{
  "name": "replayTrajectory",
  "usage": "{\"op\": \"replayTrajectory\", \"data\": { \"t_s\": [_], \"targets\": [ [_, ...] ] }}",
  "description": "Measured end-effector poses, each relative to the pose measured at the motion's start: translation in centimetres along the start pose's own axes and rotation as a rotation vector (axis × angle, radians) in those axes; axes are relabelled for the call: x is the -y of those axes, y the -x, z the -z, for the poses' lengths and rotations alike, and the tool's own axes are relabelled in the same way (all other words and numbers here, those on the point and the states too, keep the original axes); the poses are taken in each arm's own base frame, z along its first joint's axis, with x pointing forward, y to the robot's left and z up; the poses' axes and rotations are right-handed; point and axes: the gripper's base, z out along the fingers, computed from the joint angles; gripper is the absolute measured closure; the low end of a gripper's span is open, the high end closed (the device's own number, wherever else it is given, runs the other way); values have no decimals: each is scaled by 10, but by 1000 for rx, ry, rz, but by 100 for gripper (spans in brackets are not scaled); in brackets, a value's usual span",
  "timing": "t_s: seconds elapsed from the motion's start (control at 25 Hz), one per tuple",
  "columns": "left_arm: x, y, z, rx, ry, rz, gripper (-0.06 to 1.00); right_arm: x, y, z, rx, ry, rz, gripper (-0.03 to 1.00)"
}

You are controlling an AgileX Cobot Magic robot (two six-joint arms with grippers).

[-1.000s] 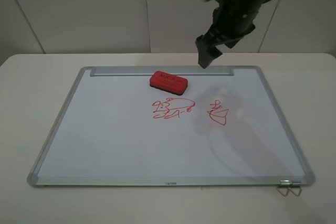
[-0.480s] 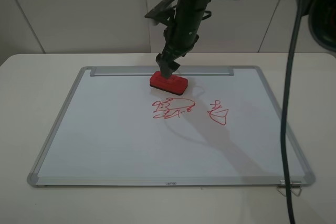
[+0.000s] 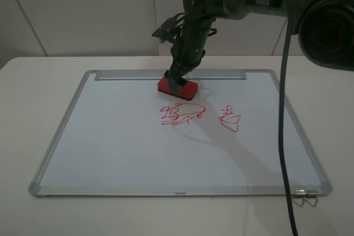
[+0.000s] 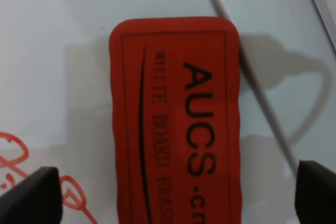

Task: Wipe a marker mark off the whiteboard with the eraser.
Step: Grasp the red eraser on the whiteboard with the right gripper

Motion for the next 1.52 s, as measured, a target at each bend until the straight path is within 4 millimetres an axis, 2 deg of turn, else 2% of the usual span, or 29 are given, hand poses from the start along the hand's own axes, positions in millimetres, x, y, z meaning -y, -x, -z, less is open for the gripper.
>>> {"op": "replayTrajectory", "data": {
  "t_s": [0.16, 1.28, 1.36, 1.44, 1.52],
  "targets": [
    [0, 0, 0, 0, 0, 0, 17, 0, 0, -9, 6, -4, 2, 17],
    [0, 0, 0, 0, 0, 0, 17, -1, 1, -24, 14, -8, 3, 17],
    [0, 0, 0, 0, 0, 0, 17, -1, 1, -24, 15, -9, 3, 20],
    [0, 0, 0, 0, 0, 0, 17, -1, 1, -25, 14, -8, 3, 27],
    [0, 0, 0, 0, 0, 0, 17, -1, 1, -25, 16, -10, 3, 42]
  ]
}}
